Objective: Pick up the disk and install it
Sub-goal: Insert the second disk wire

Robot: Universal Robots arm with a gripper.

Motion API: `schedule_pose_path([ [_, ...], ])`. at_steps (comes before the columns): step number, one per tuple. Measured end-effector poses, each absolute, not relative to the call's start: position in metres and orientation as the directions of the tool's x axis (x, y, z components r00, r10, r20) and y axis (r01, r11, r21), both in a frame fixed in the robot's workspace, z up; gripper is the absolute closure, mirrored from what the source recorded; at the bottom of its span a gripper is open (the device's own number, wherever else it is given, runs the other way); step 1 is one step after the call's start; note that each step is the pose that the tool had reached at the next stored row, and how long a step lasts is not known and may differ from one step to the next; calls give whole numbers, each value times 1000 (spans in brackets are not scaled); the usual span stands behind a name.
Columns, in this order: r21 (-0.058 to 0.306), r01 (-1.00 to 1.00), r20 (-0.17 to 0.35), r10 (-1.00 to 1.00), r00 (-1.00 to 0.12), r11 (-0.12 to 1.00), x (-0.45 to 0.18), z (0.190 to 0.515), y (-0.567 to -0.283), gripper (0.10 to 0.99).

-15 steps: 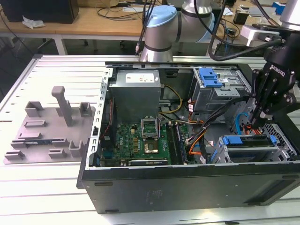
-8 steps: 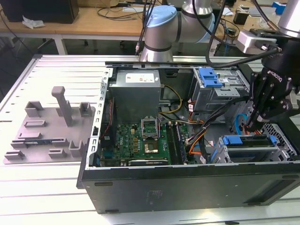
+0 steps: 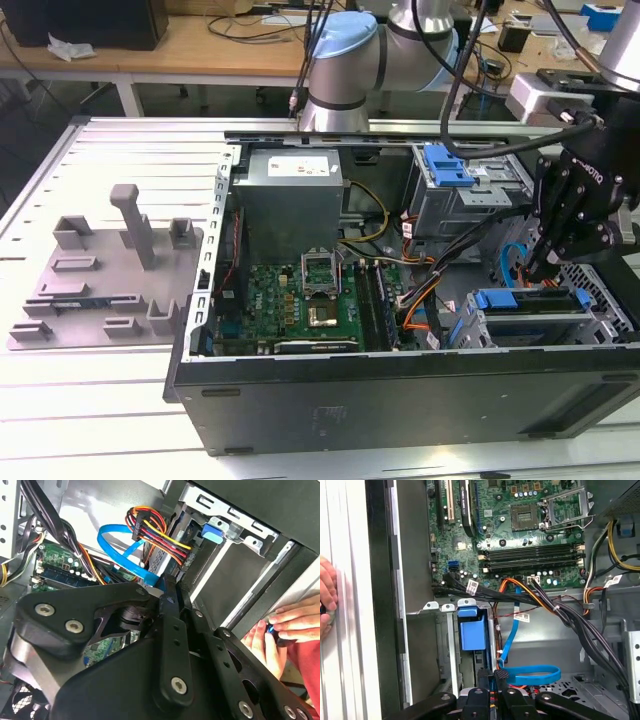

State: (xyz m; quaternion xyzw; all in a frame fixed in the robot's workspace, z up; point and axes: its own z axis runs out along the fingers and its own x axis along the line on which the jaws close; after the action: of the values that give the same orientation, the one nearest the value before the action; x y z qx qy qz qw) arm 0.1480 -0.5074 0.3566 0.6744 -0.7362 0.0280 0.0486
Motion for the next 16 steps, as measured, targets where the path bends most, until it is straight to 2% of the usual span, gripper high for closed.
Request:
schedule_pose_path([
  [16,16,-997,46,-996,-80,81,148,354,-521,925],
])
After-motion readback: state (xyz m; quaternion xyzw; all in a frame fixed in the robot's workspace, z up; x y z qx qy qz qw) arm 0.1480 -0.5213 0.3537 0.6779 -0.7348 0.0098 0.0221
